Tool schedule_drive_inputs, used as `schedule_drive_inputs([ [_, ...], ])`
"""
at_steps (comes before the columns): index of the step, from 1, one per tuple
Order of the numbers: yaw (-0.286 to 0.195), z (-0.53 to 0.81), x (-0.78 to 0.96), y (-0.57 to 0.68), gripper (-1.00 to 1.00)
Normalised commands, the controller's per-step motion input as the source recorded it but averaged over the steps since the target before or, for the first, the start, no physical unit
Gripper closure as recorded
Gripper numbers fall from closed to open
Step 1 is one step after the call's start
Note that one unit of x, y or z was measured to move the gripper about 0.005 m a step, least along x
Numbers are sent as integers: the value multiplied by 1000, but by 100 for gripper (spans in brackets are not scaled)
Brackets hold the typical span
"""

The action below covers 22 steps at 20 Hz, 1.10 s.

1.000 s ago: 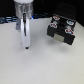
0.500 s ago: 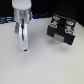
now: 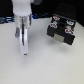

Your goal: Open the kcup holder, insert the kcup into the holder, and close the kcup holder

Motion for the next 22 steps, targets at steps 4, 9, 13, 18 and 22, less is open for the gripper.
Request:
schedule_drive_inputs([
  [4,-10,-12,-1,-1,100],
  [9,-42,0,-17,6,100],
  [13,-37,273,28,96,100],
  [18,-6,768,97,285,100],
  [22,4,880,149,409,100],
])
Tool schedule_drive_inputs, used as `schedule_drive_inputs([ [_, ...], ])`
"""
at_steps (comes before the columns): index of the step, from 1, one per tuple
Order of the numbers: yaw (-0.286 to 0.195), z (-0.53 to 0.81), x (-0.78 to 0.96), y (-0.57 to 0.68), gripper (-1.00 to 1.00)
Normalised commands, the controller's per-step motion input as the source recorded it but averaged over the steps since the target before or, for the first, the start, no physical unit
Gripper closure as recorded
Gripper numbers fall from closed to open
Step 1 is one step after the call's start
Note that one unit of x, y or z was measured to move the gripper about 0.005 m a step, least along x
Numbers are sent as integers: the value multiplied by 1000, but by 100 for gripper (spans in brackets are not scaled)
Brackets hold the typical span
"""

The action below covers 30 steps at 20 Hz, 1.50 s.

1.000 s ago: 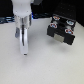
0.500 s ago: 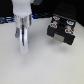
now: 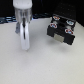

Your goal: Open the kcup holder, insert the kcup into the holder, and close the kcup holder

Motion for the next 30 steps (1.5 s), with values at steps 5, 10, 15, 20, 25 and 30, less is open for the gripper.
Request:
schedule_drive_inputs([
  [5,7,771,143,498,100],
  [10,10,687,123,642,100],
  [15,11,563,116,662,100],
  [20,9,415,178,652,100],
  [25,17,331,186,663,100],
  [30,17,247,262,665,100],
])
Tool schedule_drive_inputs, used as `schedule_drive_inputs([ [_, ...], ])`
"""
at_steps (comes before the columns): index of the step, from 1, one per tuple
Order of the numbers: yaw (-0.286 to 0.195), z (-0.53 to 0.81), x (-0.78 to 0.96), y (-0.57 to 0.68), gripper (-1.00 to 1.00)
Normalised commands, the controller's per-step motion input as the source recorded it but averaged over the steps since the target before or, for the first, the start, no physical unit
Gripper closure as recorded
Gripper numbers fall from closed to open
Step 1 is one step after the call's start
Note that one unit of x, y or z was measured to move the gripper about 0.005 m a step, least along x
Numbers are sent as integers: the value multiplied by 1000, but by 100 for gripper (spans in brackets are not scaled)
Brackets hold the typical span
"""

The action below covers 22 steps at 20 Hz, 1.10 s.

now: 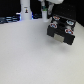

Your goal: Open the kcup holder, insert the kcup into the holder, and close the kcup holder

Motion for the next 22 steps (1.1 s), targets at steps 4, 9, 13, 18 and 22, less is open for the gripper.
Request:
schedule_drive_inputs([
  [4,5,153,347,599,100],
  [9,32,106,137,645,100],
  [13,38,91,110,625,100],
  [18,27,24,100,568,100],
  [22,12,11,137,237,100],
])
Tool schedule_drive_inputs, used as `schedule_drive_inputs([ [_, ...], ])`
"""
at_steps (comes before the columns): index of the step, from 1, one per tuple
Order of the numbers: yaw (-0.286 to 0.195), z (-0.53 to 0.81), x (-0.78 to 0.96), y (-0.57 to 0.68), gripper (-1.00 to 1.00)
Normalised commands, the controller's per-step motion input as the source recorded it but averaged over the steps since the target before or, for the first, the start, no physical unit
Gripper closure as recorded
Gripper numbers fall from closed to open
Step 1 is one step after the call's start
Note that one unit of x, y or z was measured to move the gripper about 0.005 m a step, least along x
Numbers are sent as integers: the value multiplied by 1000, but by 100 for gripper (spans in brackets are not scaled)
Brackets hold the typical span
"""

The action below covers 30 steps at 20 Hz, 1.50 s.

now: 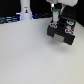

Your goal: Open the kcup holder, insert the kcup into the holder, and close the kcup holder

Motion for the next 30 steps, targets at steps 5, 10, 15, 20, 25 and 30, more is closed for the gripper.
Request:
schedule_drive_inputs([
  [5,-4,-3,219,65,100],
  [10,-19,265,405,249,100],
  [15,0,470,589,518,100],
  [20,0,362,565,511,100],
  [25,-5,155,408,346,100],
  [30,7,-106,81,92,100],
])
